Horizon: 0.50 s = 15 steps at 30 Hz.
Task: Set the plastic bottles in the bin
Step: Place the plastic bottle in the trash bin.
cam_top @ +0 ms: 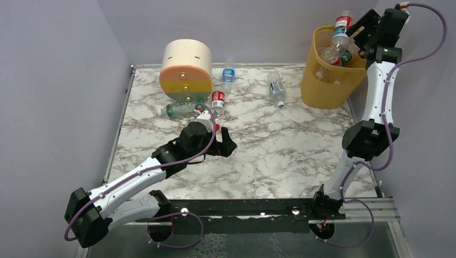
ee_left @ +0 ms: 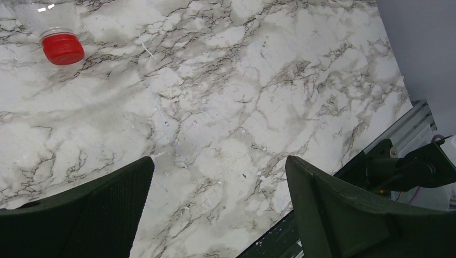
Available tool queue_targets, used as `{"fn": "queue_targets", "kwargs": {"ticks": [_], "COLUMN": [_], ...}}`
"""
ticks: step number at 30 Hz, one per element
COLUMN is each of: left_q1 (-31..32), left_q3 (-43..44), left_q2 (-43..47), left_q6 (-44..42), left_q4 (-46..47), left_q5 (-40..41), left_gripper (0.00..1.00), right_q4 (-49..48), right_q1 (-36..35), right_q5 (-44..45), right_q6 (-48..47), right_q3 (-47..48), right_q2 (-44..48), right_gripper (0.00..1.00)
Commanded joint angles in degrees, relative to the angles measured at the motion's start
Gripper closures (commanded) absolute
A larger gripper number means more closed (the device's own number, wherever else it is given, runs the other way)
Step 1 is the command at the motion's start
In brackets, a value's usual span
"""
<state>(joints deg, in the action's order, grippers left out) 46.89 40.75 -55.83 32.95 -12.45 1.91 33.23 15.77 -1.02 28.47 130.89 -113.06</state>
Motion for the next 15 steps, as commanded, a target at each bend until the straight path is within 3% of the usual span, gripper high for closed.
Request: {"fn": "queue_targets", "kwargs": {"ticks": [1,10,15], "left_q1": [-0.1,-0.1,-0.1], "left_q3": [1.8,3.2,5.1], "left_q2": [0.5,-0.6,-1.7], "left_q6": [-0.6,-1.0,-2.0], "left_q4": [1.5,0.1,-0.9], "left_q5": [-0.7,0.9,1.3], "left_gripper": [0.01,0.01,0.01], "right_q4": [-1.2,-5.0,-5.4], "right_q1": [0.3,-0.9,-5.4], "right_q5": [-2.1,-11.4,-10.9], "right_q6": [0.3,0.5,-1.9], "right_q3": [-2.7,-15.9,-25.0], "right_q2": [4.8,16.9,24.6], "right_gripper": [0.17,0.17,0.15]}}
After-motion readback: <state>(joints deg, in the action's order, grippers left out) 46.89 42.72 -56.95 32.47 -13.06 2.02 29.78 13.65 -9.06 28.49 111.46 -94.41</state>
